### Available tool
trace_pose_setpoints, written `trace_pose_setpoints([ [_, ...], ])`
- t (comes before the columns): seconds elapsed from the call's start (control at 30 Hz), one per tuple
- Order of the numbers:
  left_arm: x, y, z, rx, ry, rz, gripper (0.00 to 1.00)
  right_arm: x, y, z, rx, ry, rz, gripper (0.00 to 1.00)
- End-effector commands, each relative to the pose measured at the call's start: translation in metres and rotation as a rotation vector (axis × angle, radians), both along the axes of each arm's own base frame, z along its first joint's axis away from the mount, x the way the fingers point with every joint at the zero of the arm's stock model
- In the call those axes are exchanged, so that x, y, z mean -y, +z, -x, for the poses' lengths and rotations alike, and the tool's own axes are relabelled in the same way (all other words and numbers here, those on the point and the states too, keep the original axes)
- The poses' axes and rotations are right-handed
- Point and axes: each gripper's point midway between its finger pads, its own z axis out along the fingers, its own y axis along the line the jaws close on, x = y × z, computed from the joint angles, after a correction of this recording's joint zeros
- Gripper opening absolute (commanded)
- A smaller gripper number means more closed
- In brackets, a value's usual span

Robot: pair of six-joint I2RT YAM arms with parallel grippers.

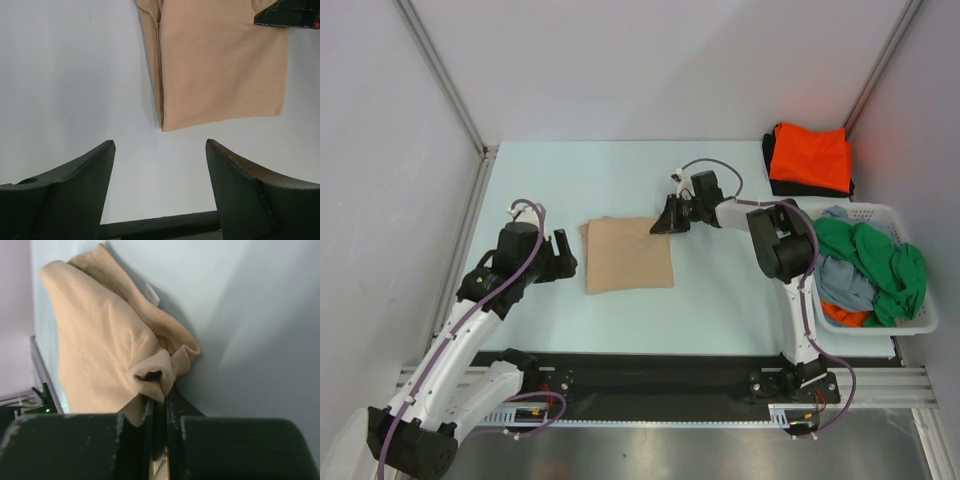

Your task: Fold and stack the t-shirts

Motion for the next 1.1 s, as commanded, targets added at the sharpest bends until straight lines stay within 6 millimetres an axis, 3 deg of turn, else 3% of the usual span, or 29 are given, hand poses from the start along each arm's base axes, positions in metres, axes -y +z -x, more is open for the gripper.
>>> trace_pose_setpoints([
  [0.0, 0.004, 0.011, -0.005, 0.059, -0.031, 0.017, 0.79, 0.039, 0.006, 0.0, 0.026, -0.044, 0.229, 0.0],
  [0.03, 0.004, 0.011, -0.004, 0.06, -0.033, 0.019, 0.79, 0.05, 0.022, -0.013, 0.075, -0.068, 0.268, 0.0],
  [0.07, 0.004, 0.012, -0.004, 0.064, -0.034, 0.021, 0.79, 0.062, 0.035, -0.012, 0.104, -0.066, 0.321, 0.0],
  [0.17, 0.005, 0.013, -0.003, 0.067, -0.039, 0.025, 0.79, 0.106, 0.067, -0.034, 0.179, -0.169, 0.462, 0.0],
  [0.4, 0.005, 0.01, -0.004, 0.057, -0.04, 0.018, 0.79, 0.21, 0.12, -0.075, 0.348, -0.334, 0.74, 0.0],
  [0.47, 0.004, 0.009, -0.004, 0.053, -0.039, 0.016, 0.79, 0.226, 0.134, -0.088, 0.409, -0.373, 0.786, 0.0],
  [0.5, 0.005, 0.008, -0.004, 0.049, -0.039, 0.017, 0.79, 0.248, 0.143, -0.097, 0.435, -0.431, 0.842, 0.0],
  [0.73, 0.006, 0.005, -0.004, 0.039, -0.044, 0.014, 0.79, 0.309, 0.175, -0.135, 0.586, -0.541, 0.933, 0.0],
  [1.03, 0.005, 0.0, -0.006, 0.018, -0.035, 0.004, 0.79, 0.351, 0.233, -0.179, 0.839, -0.668, 0.979, 0.0],
  [1.07, 0.005, -0.001, -0.006, 0.015, -0.035, 0.003, 0.79, 0.353, 0.247, -0.184, 0.865, -0.685, 0.972, 0.0],
])
